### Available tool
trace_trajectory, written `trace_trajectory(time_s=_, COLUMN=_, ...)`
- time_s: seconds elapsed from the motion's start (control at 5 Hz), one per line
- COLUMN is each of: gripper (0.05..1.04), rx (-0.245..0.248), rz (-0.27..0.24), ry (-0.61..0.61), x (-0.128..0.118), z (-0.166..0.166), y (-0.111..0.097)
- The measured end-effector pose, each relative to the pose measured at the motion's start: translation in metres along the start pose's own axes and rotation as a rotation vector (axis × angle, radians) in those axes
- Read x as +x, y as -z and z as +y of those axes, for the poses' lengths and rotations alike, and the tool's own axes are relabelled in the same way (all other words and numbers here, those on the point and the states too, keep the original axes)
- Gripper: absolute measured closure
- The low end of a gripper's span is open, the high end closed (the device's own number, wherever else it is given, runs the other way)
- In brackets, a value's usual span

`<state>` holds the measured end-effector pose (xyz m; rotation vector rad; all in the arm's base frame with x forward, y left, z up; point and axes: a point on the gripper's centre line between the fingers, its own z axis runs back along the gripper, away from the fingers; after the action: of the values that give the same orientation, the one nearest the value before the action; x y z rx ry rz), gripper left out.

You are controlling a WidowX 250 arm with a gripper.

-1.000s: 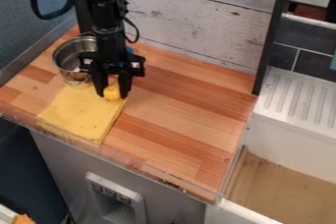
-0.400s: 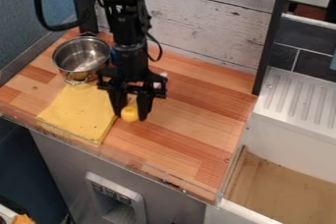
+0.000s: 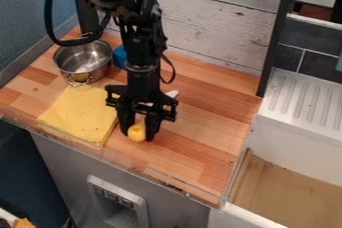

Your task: Move the knife into right side of the towel

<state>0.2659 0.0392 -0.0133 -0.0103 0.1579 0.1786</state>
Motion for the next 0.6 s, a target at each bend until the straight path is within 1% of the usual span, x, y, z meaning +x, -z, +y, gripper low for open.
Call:
trace_trajectory(time_s=0.2, gripper=0.562, rx=0.048, rz=-0.005, ry=0.005, x=0.0, z=0.0009, y=0.0039)
trace_trajectory(time_s=0.4, gripper=0.483, rx=0.066, rz=0.0, ry=0.007, x=-0.0006, z=0.0028, y=0.007)
trace_trajectory(time_s=0.6, gripper=0.178, rx=0.079, rz=0.022, ry=0.003, x=-0.0035, z=0.0018, y=0.0075)
